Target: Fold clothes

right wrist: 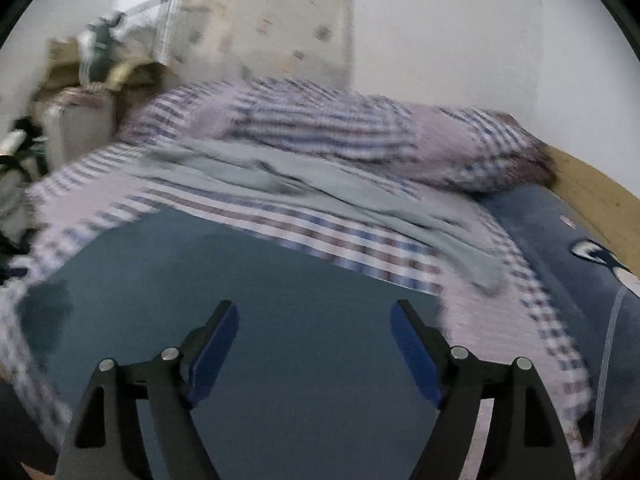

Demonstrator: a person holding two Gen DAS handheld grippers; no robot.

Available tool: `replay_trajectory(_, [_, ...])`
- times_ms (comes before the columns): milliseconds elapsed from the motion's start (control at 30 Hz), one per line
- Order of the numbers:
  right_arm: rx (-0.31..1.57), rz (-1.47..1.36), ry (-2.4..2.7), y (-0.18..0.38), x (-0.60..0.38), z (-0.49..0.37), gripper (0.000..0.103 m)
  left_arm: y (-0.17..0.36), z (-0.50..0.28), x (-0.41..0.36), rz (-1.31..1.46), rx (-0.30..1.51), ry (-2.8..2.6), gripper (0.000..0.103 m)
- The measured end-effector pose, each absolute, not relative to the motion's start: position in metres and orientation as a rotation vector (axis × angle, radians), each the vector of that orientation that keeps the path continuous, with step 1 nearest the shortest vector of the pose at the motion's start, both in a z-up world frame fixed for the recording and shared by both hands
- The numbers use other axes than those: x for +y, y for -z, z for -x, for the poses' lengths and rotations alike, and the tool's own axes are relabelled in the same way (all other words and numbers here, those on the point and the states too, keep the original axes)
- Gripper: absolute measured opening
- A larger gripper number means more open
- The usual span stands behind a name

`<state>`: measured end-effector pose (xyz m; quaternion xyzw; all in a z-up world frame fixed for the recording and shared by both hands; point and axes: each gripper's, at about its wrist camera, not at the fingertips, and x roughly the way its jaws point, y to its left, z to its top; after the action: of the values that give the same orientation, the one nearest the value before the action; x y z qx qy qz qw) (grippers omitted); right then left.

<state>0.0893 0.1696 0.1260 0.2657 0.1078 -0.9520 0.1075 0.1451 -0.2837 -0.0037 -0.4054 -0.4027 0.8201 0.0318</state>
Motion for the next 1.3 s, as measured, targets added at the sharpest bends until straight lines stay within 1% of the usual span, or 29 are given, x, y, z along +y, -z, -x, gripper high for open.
replay_trajectory(100, [0.297, -0.706, 2.690, -0.113, 0.120, -0.117, 0.082, 0.005, -0.171, -0.275, 1.221, -1.325, -2.459, 0.073])
replay_trajectory(167, [0.330, -0.654, 2.631, -0.102, 0.093, -0.136, 0.082, 0.007, -0.186, -0.266, 1.205, -1.371, -2.414, 0.073])
replay_trajectory(333, [0.487, -0.597, 2.467, -0.067, 0.036, -0.175, 0.082, 0.027, -0.195, -0.247, 1.225, -1.485, -2.293, 0.073])
replay_trajectory(400, [0.561, -0.565, 2.411, -0.059, 0.020, -0.189, 0.082, 0.035, -0.194, -0.244, 1.257, -1.510, -2.277, 0.073])
replay_trajectory(567, [0.779, -0.475, 2.288, -0.031, -0.019, -0.213, 0.082, 0.039, -0.197, -0.245, 1.224, -1.567, -2.284, 0.073])
replay_trajectory(667, [0.883, -0.431, 2.236, -0.016, -0.036, -0.216, 0.082, 0.041, -0.192, -0.243, 1.221, -1.566, -2.285, 0.073])
replay_trajectory(733, [0.929, -0.414, 2.210, -0.008, -0.045, -0.217, 0.082, 0.041, -0.190, -0.243, 1.222, -1.565, -2.286, 0.073])
replay_trajectory(833, [0.945, -0.392, 2.192, -0.003, -0.053, -0.217, 0.082, 0.041, -0.186, -0.247, 1.210, -1.581, -2.273, 0.073])
replay_trajectory(867, [0.951, -0.386, 2.190, -0.001, -0.055, -0.216, 0.082, 0.040, -0.186, -0.247, 1.191, -1.589, -2.264, 0.071])
replay_trajectory(900, [0.958, -0.382, 2.188, 0.000, -0.057, -0.214, 0.082, 0.038, -0.185, -0.248, 1.170, -1.597, -2.254, 0.065])
replay_trajectory(1000, [0.987, -0.361, 2.188, 0.004, -0.065, -0.209, 0.082, 0.036, -0.183, -0.247, 1.142, -1.612, -2.218, 0.061])
replay_trajectory(1100, [1.019, -0.339, 2.190, 0.004, -0.075, -0.205, 0.081, 0.034, -0.183, -0.247, 1.118, -1.628, -2.181, 0.050])
replay_trajectory(1133, [1.025, -0.338, 2.188, 0.005, -0.078, -0.204, 0.081, 0.034, -0.184, -0.247, 1.105, -1.634, -2.172, 0.050])
replay_trajectory(1200, [1.043, -0.334, 2.186, 0.006, -0.087, -0.201, 0.081, 0.031, -0.184, -0.249, 1.079, -1.646, -2.159, 0.044])
replay_trajectory(1233, [1.058, -0.333, 2.184, 0.007, -0.091, -0.199, 0.081, 0.030, -0.186, -0.251, 1.061, -1.660, -2.152, 0.044])
replay_trajectory(1300, [1.094, -0.338, 2.181, 0.013, -0.098, -0.196, 0.077, 0.028, -0.189, -0.256, 1.026, -1.684, -2.159, 0.044])
